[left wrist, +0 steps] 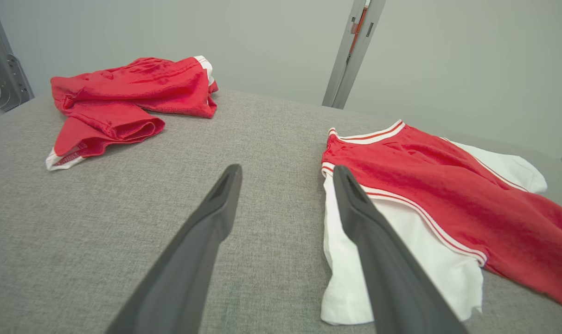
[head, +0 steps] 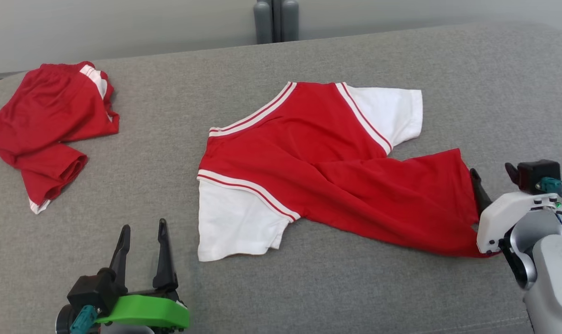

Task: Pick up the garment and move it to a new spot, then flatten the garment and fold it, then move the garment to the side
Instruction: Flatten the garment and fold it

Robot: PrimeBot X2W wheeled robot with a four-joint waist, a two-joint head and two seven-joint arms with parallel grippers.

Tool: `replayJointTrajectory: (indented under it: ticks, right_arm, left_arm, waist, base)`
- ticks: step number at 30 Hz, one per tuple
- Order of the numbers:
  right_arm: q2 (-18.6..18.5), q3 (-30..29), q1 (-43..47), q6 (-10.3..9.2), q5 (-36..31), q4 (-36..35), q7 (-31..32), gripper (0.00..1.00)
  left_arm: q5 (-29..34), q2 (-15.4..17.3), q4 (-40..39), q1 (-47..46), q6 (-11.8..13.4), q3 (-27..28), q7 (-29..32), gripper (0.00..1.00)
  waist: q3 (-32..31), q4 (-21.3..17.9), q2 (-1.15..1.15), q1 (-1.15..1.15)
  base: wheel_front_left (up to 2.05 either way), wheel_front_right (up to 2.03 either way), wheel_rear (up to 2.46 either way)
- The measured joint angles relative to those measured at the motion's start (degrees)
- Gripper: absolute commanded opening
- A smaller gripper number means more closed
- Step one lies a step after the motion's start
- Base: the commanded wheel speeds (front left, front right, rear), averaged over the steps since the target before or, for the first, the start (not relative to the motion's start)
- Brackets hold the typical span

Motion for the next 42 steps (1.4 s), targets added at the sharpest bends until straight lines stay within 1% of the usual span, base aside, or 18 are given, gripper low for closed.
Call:
replayJointTrajectory:
  ticks: [8, 14, 15, 16, 17, 18, 22, 28, 36, 39, 40, 41, 42]
  right_arm:
    - [-4.2, 5.0, -7.0, 0.0, 6.4, 13.0, 5.5, 1.0]
    - [-6.5, 9.0, -9.8, 0.0, 12.5, 18.5, 9.2, 1.0]
    - [-7.0, 9.7, -10.3, -0.02, 13.5, 19.0, 9.8, 0.49]
    - [-7.4, 10.5, -10.7, -0.07, 14.5, 19.4, 10.2, 0.33]
    - [-7.7, 11.1, -11.0, -0.07, 15.4, 19.5, 10.3, 0.1]
    - [-8.1, 11.7, -11.5, -0.07, 16.3, 19.6, 10.5, 0.0]
    - [-9.5, 13.8, -14.2, 0.0, 17.2, 20.1, 8.8, 0.0]
    - [-11.9, 14.9, -22.3, 0.0, 14.9, 21.7, 4.1, 0.0]
    - [-12.6, 15.7, -33.2, 0.0, 8.6, 27.7, -1.0, 0.0]
    - [-12.1, 14.4, -35.9, 0.0, 7.1, 31.4, -2.5, 0.0]
    - [-12.0, 13.4, -36.8, 0.01, 6.2, 32.8, -3.7, 0.35]
    - [-12.0, 12.4, -37.4, 0.0, 5.2, 33.8, -4.9, 1.0]
    - [-12.1, 11.5, -38.2, 0.0, 4.0, 35.1, -6.0, 1.0]
  left_arm:
    - [0.5, 0.0, -0.8, -0.4, 0.3, -0.4, 0.0, 1.0]
    - [0.6, 0.0, -1.0, -0.3, 0.4, -0.7, 0.0, 1.0]
    - [0.6, 0.0, -1.0, -0.3, 0.6, -0.8, 0.0, 1.0]
    - [0.6, 0.0, -1.1, -0.3, 0.6, -0.8, 0.0, 1.0]
    - [0.6, 0.0, -1.1, -0.3, 0.7, -0.9, 0.0, 1.0]
    - [0.5, 0.0, -1.2, -0.3, 0.8, -0.9, 0.0, 1.0]
    - [0.4, 0.0, -1.5, -0.4, 0.8, -1.0, 0.0, 1.0]
    - [0.2, 0.0, -1.8, -1.6, 0.9, -1.4, 0.0, 1.0]
    - [-0.3, 0.0, -2.0, -3.6, 1.3, -2.3, 0.0, 1.0]
    - [-0.4, 0.0, -2.1, -4.3, 1.3, -2.8, 0.0, 1.0]
    - [-0.4, 0.0, -2.2, -4.6, 1.4, -3.1, 0.0, 1.0]
    - [-0.4, 0.0, -2.2, -4.9, 1.4, -3.2, 0.0, 1.0]
    - [-0.4, 0.0, -2.2, -5.2, 1.4, -3.5, 0.0, 1.0]
  waist:
    - [1.4, 4.6, 0.0, 0.0]
    - [2.3, 7.6, 0.0, 0.0]
    - [2.4, 8.0, 0.0, 0.0]
    - [2.5, 8.3, 0.0, 0.0]
    - [2.6, 8.5, 0.0, 0.0]
    - [2.8, 8.6, 0.0, 0.0]
    - [3.6, 9.1, 0.0, 0.0]
    - [5.1, 9.8, 0.0, 0.0]
    - [6.8, 11.9, 0.0, 0.0]
    - [7.4, 12.8, 0.0, 0.0]
    - [7.6, 13.0, 0.0, 0.0]
    - [7.8, 13.2, 0.0, 0.0]
    - [7.9, 13.4, 0.0, 0.0]
  base:
    - [0.0, 0.0, 0.0]
    - [0.0, 0.0, 0.0]
    - [0.0, 0.0, 0.0]
    - [0.0, 0.0, 0.0]
    - [0.0, 0.0, 0.0]
    - [0.0, 0.0, 0.0]
    - [0.0, 0.0, 0.0]
    - [0.0, 0.0, 0.0]
    - [0.0, 0.0, 0.0]
    - [0.0, 0.0, 0.0]
    - [0.0, 0.0, 0.0]
    - [0.0, 0.0, 0.0]
    - [0.0, 0.0, 0.0]
